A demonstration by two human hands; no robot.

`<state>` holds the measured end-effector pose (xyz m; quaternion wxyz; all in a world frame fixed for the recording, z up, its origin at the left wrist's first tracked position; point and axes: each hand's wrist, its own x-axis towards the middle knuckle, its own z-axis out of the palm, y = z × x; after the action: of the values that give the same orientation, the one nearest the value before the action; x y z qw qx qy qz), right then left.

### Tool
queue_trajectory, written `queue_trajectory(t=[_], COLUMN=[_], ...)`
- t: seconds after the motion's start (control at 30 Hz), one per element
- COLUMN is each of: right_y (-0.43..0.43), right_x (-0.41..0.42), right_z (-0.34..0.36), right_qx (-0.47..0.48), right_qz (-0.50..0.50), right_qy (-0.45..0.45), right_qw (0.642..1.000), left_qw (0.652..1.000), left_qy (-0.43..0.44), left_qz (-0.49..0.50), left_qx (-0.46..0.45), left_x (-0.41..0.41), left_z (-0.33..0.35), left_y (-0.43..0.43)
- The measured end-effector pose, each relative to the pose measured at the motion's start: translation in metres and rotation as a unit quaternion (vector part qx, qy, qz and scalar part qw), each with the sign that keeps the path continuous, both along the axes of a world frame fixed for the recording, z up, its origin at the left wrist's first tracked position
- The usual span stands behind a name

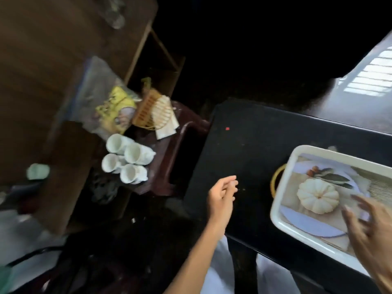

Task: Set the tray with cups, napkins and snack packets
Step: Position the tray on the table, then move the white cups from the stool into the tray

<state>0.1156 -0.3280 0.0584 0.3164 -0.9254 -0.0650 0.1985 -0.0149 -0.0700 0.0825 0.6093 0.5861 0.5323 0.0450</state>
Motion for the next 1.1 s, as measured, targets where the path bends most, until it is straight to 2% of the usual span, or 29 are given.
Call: queue_trajectory(t=[0.2, 0.37, 0.5, 0.57, 0.73, 0.9, 1.1], right_y=[0.132, 0.223, 0.291, 0.324, 0.382, 0.404, 0.417], right_x=[-0.063, -0.108, -0.144, -0.161, -0.197, -0.214, -0.223], right_z=[0.025, 0.033, 0.033, 0.03, 0.014, -0.003, -0.013], right_qx=[0.098, 0.143, 0.181, 0.186, 0.191, 0.179, 0.179], right_qz=[0.116, 0.199, 0.244, 0.264, 0.269, 0.253, 0.247], right_qy=[0.042, 0.062, 0.08, 0.083, 0.095, 0.074, 0.09], right_qw=[0.988, 0.968, 0.949, 0.943, 0.939, 0.948, 0.948], left_qw=[0.989, 0.949, 0.917, 0.915, 0.94, 0.95, 0.957], left_qy=[-0.038, -0.039, -0.005, 0.008, 0.001, -0.011, -0.027], left_qz=[0.115, 0.279, 0.372, 0.381, 0.325, 0.301, 0.284], left_qx=[0.081, 0.14, 0.142, 0.132, 0.102, 0.084, 0.056], left_x=[-0.083, -0.151, -0.189, -0.2, -0.204, -0.197, -0.192], left_z=[0.041, 0.04, 0.021, 0.009, -0.017, -0.03, -0.032], left_y=[0.067, 0.142, 0.191, 0.208, 0.234, 0.244, 0.25])
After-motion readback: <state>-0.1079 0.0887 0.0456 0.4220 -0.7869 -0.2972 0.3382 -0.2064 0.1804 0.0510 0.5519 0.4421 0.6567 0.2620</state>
